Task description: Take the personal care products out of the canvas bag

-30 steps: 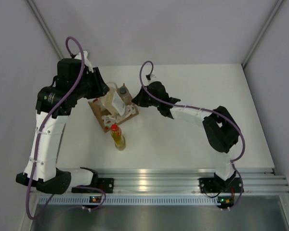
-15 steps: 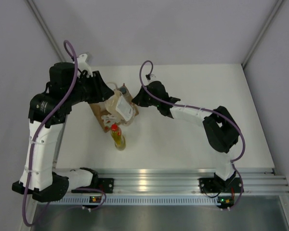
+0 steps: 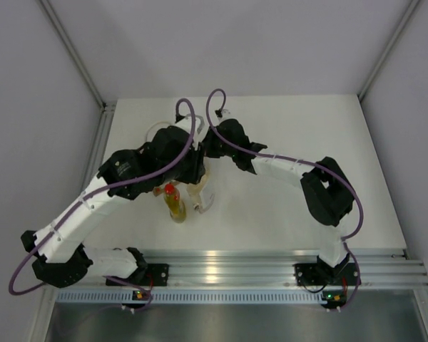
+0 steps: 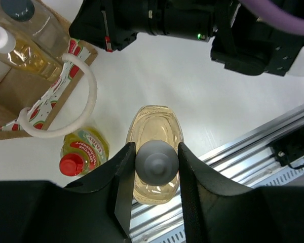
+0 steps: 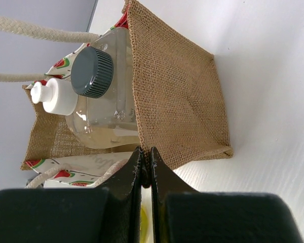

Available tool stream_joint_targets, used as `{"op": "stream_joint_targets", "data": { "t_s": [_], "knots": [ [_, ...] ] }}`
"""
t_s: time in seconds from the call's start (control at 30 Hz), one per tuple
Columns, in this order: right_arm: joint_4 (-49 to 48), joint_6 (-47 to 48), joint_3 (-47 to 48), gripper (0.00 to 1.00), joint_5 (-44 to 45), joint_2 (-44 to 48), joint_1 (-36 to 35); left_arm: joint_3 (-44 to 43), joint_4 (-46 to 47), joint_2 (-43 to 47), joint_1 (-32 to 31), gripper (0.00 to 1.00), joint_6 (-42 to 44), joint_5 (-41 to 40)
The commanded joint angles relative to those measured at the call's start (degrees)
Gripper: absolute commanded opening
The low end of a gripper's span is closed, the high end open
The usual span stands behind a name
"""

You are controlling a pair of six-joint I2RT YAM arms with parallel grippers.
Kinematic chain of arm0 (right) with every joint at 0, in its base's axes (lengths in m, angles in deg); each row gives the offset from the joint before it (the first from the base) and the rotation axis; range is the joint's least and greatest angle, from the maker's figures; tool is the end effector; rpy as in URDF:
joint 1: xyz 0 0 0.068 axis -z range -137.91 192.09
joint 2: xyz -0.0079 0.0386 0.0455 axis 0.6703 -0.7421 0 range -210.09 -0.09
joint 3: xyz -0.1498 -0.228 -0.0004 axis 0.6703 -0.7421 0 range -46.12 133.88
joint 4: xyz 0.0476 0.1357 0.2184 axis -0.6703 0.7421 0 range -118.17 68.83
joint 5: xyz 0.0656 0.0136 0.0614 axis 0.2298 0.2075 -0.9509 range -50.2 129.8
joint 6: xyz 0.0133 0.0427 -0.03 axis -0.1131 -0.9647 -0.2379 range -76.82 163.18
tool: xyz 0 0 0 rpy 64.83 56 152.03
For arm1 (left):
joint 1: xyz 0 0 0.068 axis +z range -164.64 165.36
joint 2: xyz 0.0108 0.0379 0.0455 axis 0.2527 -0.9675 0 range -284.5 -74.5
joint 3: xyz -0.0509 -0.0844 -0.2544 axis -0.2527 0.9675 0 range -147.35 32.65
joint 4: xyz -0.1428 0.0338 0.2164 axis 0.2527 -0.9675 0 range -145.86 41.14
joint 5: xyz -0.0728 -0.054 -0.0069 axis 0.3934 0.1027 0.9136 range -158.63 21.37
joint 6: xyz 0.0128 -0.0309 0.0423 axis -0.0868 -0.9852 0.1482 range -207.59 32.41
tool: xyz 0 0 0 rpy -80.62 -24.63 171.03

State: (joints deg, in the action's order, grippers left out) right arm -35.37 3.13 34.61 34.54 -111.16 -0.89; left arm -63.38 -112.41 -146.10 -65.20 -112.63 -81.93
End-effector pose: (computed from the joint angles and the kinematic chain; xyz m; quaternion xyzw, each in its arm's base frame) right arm 0.3323 0.3142 0.2449 -0.0466 0.8328 0.3934 0.3867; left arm 0.1457 -0.1640 0.4515 0.1496 0.8858 -0.1789 0.4012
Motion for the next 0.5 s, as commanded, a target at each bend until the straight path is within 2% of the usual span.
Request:
{"op": "stream_joint_targets", "data": {
  "t_s": [0.0,0.23,0.47],
  "knots": [
    [0.87,0.77,2.86,0.0,-0.72,-0.29,-1.67,3.54,12.99,3.48,-4.62,0.0,-2.29,-10.86],
    [1.14,0.59,3.38,0.0,-0.81,-0.2,-1.58,11.03,21.61,3.04,-17.09,0.0,-4.84,-22.46],
    [1.23,0.68,3.38,0.0,-0.81,-0.03,-1.49,9.37,22.77,-4.77,-24.49,0.0,-8.62,-28.88]
  ]
}}
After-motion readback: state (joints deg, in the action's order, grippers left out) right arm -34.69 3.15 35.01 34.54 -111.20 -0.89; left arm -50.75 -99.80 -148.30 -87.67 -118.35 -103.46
